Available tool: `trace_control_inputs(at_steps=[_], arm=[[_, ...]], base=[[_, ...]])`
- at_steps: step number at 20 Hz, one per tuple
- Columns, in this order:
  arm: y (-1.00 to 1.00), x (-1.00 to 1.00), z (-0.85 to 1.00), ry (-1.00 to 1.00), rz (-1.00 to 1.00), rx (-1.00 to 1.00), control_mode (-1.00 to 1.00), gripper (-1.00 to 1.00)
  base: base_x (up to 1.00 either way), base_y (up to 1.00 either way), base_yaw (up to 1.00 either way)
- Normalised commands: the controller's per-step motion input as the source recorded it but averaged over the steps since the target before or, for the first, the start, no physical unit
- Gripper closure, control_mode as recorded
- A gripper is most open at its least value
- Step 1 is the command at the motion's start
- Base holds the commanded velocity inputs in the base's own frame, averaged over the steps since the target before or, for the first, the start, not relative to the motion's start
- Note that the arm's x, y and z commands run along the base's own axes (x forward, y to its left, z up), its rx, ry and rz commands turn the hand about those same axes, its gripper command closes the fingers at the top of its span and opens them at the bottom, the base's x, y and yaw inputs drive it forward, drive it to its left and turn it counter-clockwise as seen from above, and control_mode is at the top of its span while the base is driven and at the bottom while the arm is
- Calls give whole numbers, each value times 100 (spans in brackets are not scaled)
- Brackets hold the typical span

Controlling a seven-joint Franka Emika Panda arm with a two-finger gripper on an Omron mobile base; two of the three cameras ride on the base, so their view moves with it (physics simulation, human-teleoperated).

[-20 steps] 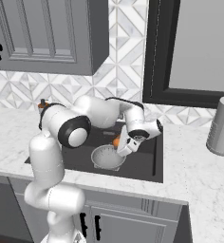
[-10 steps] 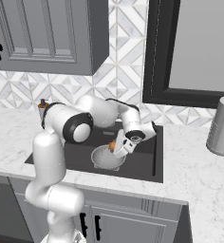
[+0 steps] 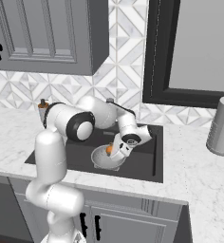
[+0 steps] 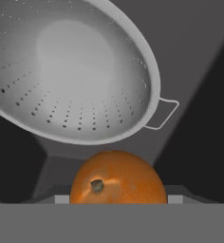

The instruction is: Put the colander in the sink, put the tangerine in the colander, and turn on the sink faucet and pour water over the colander.

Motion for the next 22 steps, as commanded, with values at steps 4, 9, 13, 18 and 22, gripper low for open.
trace_control_inputs(at_steps=[4,9,13,18,22], arm=[[11,8,-47,0,0,0,-100,100],[0,11,-53,0,0,0,-100,100],[11,28,-43,1,0,0,-100,100],[26,37,-32,3,0,-1,-100,100],[13,44,-26,2,0,0,-100,100]], base=[[0,0,0],[0,0,0],[0,0,0],[0,0,0],[0,0,0]])
